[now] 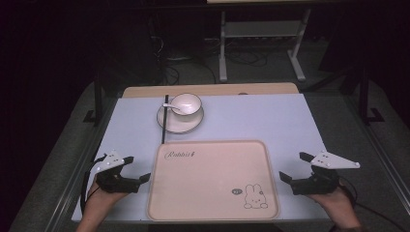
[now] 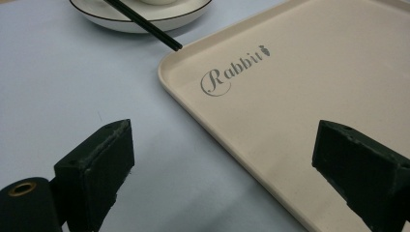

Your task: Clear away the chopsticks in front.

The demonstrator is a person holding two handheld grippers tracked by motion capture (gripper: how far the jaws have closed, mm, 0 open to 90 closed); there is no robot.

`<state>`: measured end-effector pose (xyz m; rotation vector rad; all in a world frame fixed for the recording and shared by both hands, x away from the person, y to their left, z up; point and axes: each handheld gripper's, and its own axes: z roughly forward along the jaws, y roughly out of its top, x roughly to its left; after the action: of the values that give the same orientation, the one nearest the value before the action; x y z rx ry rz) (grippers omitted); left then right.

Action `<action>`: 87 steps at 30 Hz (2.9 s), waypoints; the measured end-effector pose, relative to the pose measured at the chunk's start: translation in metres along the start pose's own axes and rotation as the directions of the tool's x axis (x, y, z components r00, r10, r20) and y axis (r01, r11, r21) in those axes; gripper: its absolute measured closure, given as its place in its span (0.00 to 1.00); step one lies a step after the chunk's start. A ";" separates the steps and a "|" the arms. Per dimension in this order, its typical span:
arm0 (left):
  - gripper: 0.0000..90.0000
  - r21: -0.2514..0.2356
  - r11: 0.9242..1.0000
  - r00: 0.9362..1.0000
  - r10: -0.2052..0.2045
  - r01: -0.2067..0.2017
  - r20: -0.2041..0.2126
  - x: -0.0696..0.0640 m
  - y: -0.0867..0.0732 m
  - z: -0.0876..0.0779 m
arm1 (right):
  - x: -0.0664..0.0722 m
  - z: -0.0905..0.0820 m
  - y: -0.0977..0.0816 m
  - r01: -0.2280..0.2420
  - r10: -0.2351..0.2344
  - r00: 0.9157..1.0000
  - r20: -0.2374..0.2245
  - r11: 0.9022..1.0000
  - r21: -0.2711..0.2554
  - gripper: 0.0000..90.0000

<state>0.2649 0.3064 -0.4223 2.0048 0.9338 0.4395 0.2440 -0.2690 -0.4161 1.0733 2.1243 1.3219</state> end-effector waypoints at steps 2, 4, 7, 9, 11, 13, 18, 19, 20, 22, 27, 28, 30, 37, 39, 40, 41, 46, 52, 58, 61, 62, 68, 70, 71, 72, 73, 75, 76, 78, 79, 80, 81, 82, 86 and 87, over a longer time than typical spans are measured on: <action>0.08 0.005 1.000 1.000 -0.005 0.005 -0.001 0.001 0.001 0.001 | 0.000 0.001 0.000 0.001 -0.001 1.000 0.002 1.000 -0.002 0.00; 0.08 0.006 1.000 1.000 -0.010 0.010 -0.002 0.002 0.004 0.004 | 0.000 0.001 0.000 -0.002 0.002 1.000 0.004 1.000 -0.002 0.00; 0.08 0.010 1.000 1.000 -0.009 0.009 -0.008 0.004 0.008 0.007 | -0.001 0.000 0.000 -0.006 0.006 1.000 0.001 1.000 -0.006 0.00; 0.08 0.008 1.000 1.000 -0.006 0.006 -0.007 0.005 0.011 0.010 | -0.002 0.000 -0.001 -0.010 0.010 1.000 -0.002 1.000 -0.005 0.00; 0.08 0.008 1.000 1.000 -0.009 0.009 -0.004 0.006 0.013 0.012 | -0.003 0.000 -0.001 -0.009 0.009 1.000 -0.002 1.000 -0.006 0.00; 0.08 0.013 1.000 1.000 -0.004 0.004 -0.003 0.007 0.016 0.015 | -0.003 0.000 -0.001 -0.011 0.011 1.000 -0.001 1.000 -0.008 0.00; 0.08 0.015 1.000 1.000 0.002 -0.002 -0.001 0.010 0.021 0.021 | -0.003 0.000 -0.001 -0.012 0.012 1.000 0.000 1.000 -0.012 0.00; 0.08 0.014 1.000 1.000 0.001 -0.001 -0.001 0.010 0.022 0.023 | -0.003 0.000 -0.001 -0.013 0.013 1.000 0.001 1.000 -0.010 0.00; 0.08 0.014 1.000 1.000 0.001 -0.001 -0.002 0.012 0.024 0.024 | -0.003 0.000 -0.001 -0.011 0.011 1.000 0.003 1.000 -0.008 0.00; 0.08 0.018 1.000 1.000 -0.003 0.003 -0.005 0.014 0.026 0.027 | -0.002 0.000 -0.002 -0.014 0.014 1.000 0.002 1.000 -0.007 0.00; 0.08 0.017 1.000 1.000 -0.003 0.003 -0.015 0.019 0.033 0.033 | -0.001 -0.002 -0.002 -0.011 0.011 1.000 0.005 1.000 -0.007 0.00; 0.08 0.013 1.000 1.000 -0.004 0.004 -0.016 0.020 0.034 0.034 | 0.000 -0.002 -0.002 -0.014 0.014 1.000 0.005 1.000 -0.008 0.00; 0.08 0.017 1.000 1.000 -0.004 0.004 -0.020 0.022 0.037 0.037 | 0.000 -0.002 -0.002 -0.015 0.015 1.000 0.006 1.000 -0.011 0.00; 0.08 0.016 1.000 0.999 -0.015 0.016 -0.046 0.030 0.047 0.042 | -0.001 -0.001 -0.002 -0.022 0.022 1.000 0.005 1.000 -0.009 0.00; 0.08 0.017 1.000 0.999 -0.016 0.017 -0.049 0.032 0.051 0.044 | -0.001 -0.001 -0.002 -0.022 0.022 1.000 0.006 1.000 -0.009 0.00; 0.08 0.017 1.000 0.999 -0.015 0.016 -0.051 0.033 0.053 0.045 | -0.001 -0.001 -0.003 -0.022 0.022 1.000 0.006 1.000 -0.010 0.00; 0.08 0.015 1.000 0.999 -0.019 0.019 -0.051 0.033 0.055 0.047 | -0.002 -0.001 -0.003 -0.023 0.023 1.000 0.006 1.000 -0.009 0.00; 0.08 0.019 1.000 0.998 -0.019 0.020 -0.054 0.038 0.064 0.055 | -0.001 -0.002 -0.003 -0.025 0.025 1.000 0.006 1.000 -0.010 0.00; 0.15 0.005 1.000 0.998 -0.006 0.006 -0.067 0.042 0.078 0.071 | 0.000 -0.001 -0.003 -0.020 0.020 1.000 0.003 1.000 -0.006 0.00; 0.17 0.003 1.000 0.997 -0.018 0.019 -0.078 0.052 0.093 0.088 | -0.001 -0.003 -0.003 -0.023 0.023 1.000 0.009 1.000 -0.010 0.00; 0.18 0.005 1.000 0.996 -0.027 0.027 -0.083 0.058 0.099 0.096 | -0.001 -0.003 -0.004 -0.024 0.024 1.000 0.011 1.000 -0.010 0.00; 0.19 0.005 1.000 0.996 -0.026 0.026 -0.087 0.060 0.102 0.099 | -0.002 -0.003 -0.004 -0.024 0.024 1.000 0.011 1.000 -0.010 0.00; 0.23 0.054 0.998 0.993 -0.024 0.030 -0.112 0.072 0.111 0.118 | -0.003 -0.003 -0.005 -0.028 0.028 1.000 0.011 1.000 -0.010 0.00; 0.24 0.064 0.997 0.993 -0.033 0.040 -0.115 0.077 0.114 0.124 | -0.003 -0.004 -0.005 -0.029 0.029 0.999 0.013 1.000 -0.010 0.00; 0.25 0.072 0.997 0.993 -0.034 0.043 -0.113 0.079 0.115 0.127 | -0.003 -0.004 -0.005 -0.029 0.030 0.999 0.013 1.000 -0.011 0.00; 0.25 0.080 0.996 0.993 -0.034 0.044 -0.115 0.080 0.116 0.129 | -0.004 -0.004 -0.005 -0.032 0.032 0.999 0.014 0.999 -0.011 0.00; 0.25 0.086 0.995 0.993 -0.033 0.043 -0.117 0.082 0.118 0.132 | -0.004 -0.004 -0.005 -0.034 0.034 0.999 0.015 0.999 -0.013 0.00; 0.26 0.092 0.994 0.992 -0.041 0.052 -0.118 0.085 0.119 0.137 | -0.005 -0.005 -0.005 -0.037 0.038 0.999 0.016 0.999 -0.015 0.00; 0.27 0.098 0.993 0.992 -0.055 0.066 -0.112 0.086 0.120 0.140 | -0.005 -0.005 -0.005 -0.035 0.036 0.999 0.016 0.999 -0.016 0.00; 0.28 0.104 0.991 0.991 -0.070 0.082 -0.112 0.089 0.120 0.145 | -0.005 -0.005 -0.006 -0.036 0.036 0.999 0.016 0.999 -0.014 0.00; 0.28 0.111 0.991 0.991 -0.066 0.079 -0.116 0.089 0.120 0.148 | -0.005 -0.005 -0.006 -0.037 0.038 0.999 0.016 0.999 -0.014 0.00; 0.29 0.122 0.990 0.991 -0.061 0.076 -0.119 0.090 0.120 0.151 | -0.005 -0.005 -0.006 -0.038 0.038 0.999 0.015 0.999 -0.013 0.00; 0.29 0.131 0.989 0.991 -0.056 0.072 -0.123 0.091 0.120 0.153 | -0.006 -0.005 -0.006 -0.038 0.038 0.999 0.015 0.999 -0.013 0.00; 0.29 0.134 0.988 0.991 -0.055 0.072 -0.124 0.091 0.120 0.155 | -0.006 -0.005 -0.006 -0.038 0.038 0.999 0.016 0.999 -0.013 0.00; 0.34 0.154 0.986 0.991 -0.044 0.064 -0.128 0.093 0.117 0.162 | -0.006 -0.006 -0.006 -0.040 0.041 0.999 0.017 0.999 -0.016 0.00; 0.36 0.166 0.984 0.991 -0.036 0.058 -0.131 0.093 0.116 0.164 | -0.006 -0.006 -0.006 -0.041 0.041 0.999 0.017 0.999 -0.016 0.00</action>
<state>0.4770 0.2438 -0.4242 2.1226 1.1287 0.4802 0.2415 -0.2787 -0.4192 1.1235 2.0865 1.3414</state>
